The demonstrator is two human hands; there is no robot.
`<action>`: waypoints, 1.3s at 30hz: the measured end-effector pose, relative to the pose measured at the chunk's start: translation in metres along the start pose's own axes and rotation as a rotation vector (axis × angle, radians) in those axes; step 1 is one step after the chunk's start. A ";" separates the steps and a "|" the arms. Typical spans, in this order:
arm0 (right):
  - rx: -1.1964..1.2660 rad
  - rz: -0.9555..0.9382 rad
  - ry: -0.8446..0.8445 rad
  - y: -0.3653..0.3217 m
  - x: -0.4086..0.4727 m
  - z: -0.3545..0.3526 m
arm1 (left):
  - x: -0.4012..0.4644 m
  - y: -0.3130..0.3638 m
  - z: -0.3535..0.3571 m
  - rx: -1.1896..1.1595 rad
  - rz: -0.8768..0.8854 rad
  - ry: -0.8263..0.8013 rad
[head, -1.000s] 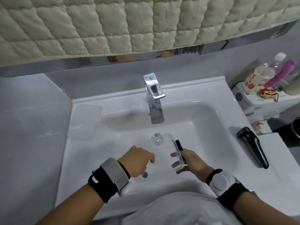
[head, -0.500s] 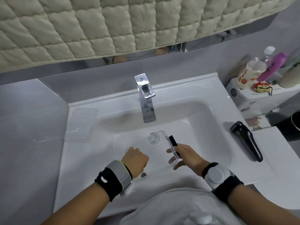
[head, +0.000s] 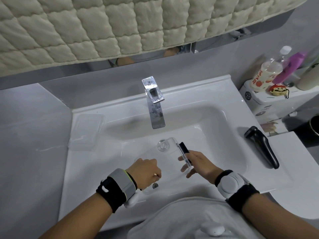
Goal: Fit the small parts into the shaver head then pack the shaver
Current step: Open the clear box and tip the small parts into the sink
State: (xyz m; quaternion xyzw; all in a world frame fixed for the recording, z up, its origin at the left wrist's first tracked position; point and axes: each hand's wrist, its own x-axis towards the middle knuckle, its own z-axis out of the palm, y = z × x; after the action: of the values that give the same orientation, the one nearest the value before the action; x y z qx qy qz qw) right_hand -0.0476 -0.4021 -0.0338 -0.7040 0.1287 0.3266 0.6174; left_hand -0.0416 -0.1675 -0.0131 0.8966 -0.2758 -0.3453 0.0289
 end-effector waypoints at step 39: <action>0.024 0.071 0.080 0.012 0.008 -0.013 | -0.005 -0.013 -0.015 -0.767 -0.070 0.272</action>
State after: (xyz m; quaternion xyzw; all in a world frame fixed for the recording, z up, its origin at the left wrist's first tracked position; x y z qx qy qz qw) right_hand -0.0447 -0.4151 -0.0478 -0.7041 0.1822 0.3181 0.6082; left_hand -0.0292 -0.1561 -0.0012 0.8670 -0.0901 -0.3021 0.3859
